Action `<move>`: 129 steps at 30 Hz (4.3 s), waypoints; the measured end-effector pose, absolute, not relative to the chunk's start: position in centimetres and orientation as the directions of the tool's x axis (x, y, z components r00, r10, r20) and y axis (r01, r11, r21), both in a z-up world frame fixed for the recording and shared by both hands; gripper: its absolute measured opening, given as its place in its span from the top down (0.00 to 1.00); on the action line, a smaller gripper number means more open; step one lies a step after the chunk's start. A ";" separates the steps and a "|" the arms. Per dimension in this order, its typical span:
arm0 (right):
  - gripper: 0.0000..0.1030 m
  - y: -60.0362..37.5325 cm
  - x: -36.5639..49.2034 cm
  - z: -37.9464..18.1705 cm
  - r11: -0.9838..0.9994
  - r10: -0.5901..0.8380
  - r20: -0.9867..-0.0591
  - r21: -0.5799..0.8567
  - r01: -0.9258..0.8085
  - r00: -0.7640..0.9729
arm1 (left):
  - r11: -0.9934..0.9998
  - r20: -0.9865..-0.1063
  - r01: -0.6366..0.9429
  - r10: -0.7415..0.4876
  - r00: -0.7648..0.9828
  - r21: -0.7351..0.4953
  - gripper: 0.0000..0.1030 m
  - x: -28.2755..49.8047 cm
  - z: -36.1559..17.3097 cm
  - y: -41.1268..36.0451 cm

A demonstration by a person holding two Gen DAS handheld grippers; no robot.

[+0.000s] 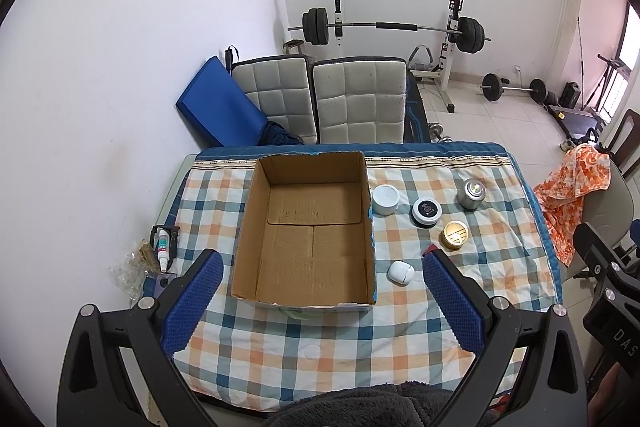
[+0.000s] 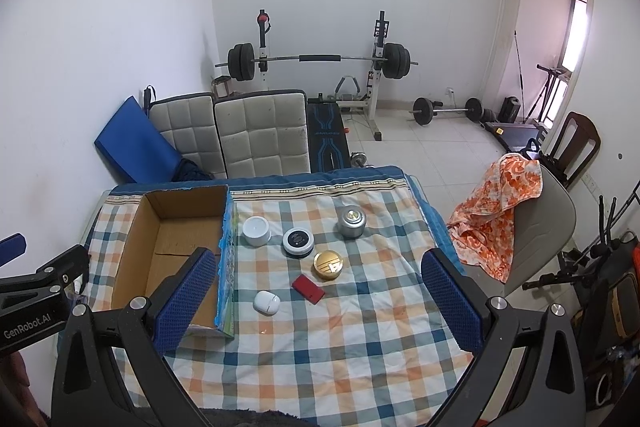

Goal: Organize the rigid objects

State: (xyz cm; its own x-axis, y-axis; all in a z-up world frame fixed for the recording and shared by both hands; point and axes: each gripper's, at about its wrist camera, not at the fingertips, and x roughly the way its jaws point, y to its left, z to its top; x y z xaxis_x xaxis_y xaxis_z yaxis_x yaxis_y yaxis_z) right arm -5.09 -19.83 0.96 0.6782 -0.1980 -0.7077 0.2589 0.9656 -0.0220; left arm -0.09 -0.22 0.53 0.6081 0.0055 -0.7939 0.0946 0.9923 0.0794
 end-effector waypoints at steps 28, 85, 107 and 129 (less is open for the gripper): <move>0.00 -19.7 -5.4 0.9 0.966 -0.196 -0.713 -0.024 0.256 0.674 | 0.992 -0.819 0.114 -0.016 0.574 0.060 0.00 0.0 -0.5 -0.3; 0.00 -22.1 2.6 -8.9 0.950 -0.154 -0.864 0.004 0.313 0.478 | 0.991 -0.940 0.030 0.115 0.320 0.131 0.00 10.6 -13.1 7.2; 0.00 -26.1 13.8 -25.3 0.923 -0.102 -0.973 -0.014 0.384 0.208 | 0.998 -0.989 0.043 0.052 -0.138 0.046 0.35 16.8 -35.5 16.2; 0.01 -26.5 29.3 -42.0 0.922 0.082 -0.996 0.088 0.376 0.033 | 0.995 -0.977 0.074 0.081 -0.199 0.067 0.91 17.5 -39.8 16.6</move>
State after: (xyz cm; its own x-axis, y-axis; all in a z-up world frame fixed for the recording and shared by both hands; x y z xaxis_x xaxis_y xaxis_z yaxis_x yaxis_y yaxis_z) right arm 29.31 -26.47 -41.98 0.0332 0.0820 -0.9961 0.3761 0.9223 0.0885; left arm 17.52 16.62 -39.79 -0.1988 0.0811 -0.9767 0.0742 0.9950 0.0675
